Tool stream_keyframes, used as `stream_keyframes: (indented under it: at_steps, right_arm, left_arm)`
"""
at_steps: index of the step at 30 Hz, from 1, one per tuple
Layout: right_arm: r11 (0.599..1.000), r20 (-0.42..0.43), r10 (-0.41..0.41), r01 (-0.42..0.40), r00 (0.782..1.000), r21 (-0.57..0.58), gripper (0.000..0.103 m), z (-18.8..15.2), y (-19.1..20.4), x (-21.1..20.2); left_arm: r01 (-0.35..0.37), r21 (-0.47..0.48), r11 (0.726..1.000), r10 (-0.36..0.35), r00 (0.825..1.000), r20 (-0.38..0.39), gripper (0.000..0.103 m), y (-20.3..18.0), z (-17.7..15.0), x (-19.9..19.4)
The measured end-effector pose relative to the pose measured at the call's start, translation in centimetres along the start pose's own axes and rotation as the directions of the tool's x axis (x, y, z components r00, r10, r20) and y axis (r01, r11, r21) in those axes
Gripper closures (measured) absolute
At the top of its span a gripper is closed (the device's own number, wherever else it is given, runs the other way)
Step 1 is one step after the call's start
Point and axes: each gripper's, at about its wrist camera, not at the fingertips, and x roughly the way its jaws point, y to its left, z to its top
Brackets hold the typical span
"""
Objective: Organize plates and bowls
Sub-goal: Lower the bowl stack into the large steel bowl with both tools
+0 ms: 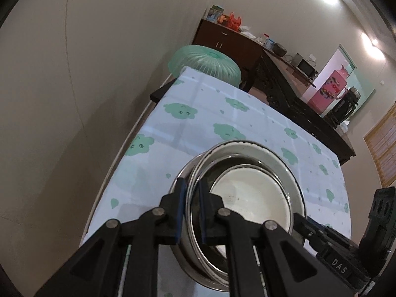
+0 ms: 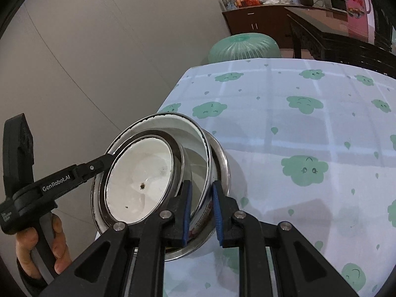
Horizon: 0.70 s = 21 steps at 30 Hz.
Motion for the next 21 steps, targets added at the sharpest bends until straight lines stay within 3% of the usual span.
stream_keyframes:
  at_steps: [9, 21]
  right_arm:
    - [0.997, -0.035, -0.063, 0.061, 0.997, -0.055, 0.085, -0.2, 0.5, -0.4]
    - [0.975, -0.071, -0.187, 0.176, 0.98, -0.138, 0.085, -1.1, -1.0, -2.7]
  left_arm:
    - [0.015, 0.013, 1.0, -0.015, 1.0, -0.018, 0.097, -0.5, -0.6, 0.0]
    - [0.045, 0.081, 0.996, -0.042, 0.998, -0.037, 0.097, -4.1, -3.0, -0.1]
